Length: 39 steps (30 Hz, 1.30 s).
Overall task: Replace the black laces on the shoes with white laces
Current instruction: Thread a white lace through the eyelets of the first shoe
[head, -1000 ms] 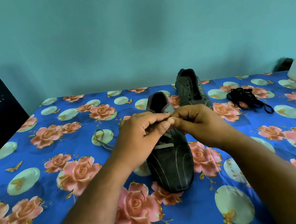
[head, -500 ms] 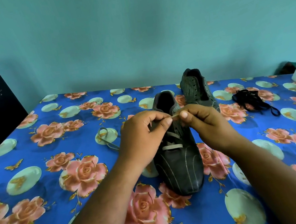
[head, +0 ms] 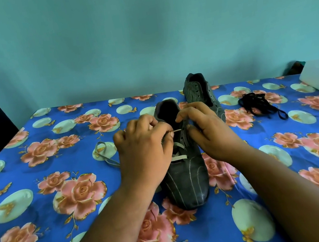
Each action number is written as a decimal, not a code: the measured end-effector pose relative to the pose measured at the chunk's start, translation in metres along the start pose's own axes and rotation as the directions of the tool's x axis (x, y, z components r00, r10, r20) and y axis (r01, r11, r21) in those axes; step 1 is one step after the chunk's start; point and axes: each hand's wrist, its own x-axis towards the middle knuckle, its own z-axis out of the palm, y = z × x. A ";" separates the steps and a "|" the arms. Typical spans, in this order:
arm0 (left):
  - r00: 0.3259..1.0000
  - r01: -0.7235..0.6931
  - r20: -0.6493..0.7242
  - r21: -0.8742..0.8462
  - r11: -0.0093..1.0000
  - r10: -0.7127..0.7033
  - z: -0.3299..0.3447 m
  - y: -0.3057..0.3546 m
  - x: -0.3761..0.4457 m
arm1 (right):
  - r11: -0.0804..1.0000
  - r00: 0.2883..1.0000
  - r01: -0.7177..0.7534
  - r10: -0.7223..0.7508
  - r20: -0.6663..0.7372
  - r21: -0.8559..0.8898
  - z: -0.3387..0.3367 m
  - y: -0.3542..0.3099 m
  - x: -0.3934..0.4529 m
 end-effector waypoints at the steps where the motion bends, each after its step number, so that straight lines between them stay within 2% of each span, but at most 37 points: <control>1: 1.000 -0.014 0.000 0.051 0.999 0.014 -0.001 0.003 0.000 | 1.000 1.000 0.002 -0.002 -0.003 0.016 -0.002 0.002 0.000; 4: 0.999 -0.046 0.031 0.139 0.989 0.042 -0.001 0.010 0.002 | 0.996 1.000 0.019 -0.020 0.010 0.088 -0.008 0.010 -0.001; 8: 0.991 -0.075 0.118 0.111 0.991 0.062 0.004 0.010 0.004 | 0.985 0.999 0.024 -0.029 0.026 0.172 -0.011 0.021 -0.003; 18: 0.947 -0.213 0.276 0.155 0.965 0.165 0.000 0.010 0.009 | 0.982 0.999 0.030 -0.033 0.009 0.185 -0.010 0.021 -0.003; 21: 0.946 -0.165 0.299 0.099 0.981 0.129 0.001 0.007 0.008 | 0.981 1.000 0.018 -0.021 0.014 0.194 -0.009 0.020 -0.004; 28: 0.930 0.098 0.363 -0.120 0.988 -0.049 0.008 0.002 0.006 | 0.975 0.999 0.011 -0.019 0.035 0.223 -0.005 0.017 -0.003; 32: 0.927 0.156 0.367 -0.177 0.972 -0.082 0.013 0.005 0.006 | 0.966 0.999 -0.011 -0.002 0.049 0.258 -0.004 0.017 -0.004; 36: 0.925 0.221 0.360 -0.240 0.945 -0.125 0.013 0.001 0.007 | 0.896 0.987 -0.159 0.154 0.046 0.414 -0.016 0.015 -0.004; 39: 0.925 0.213 0.366 -0.263 0.941 -0.107 0.010 -0.001 0.007 | 0.950 0.987 -0.150 0.125 0.106 0.275 -0.026 0.012 -0.004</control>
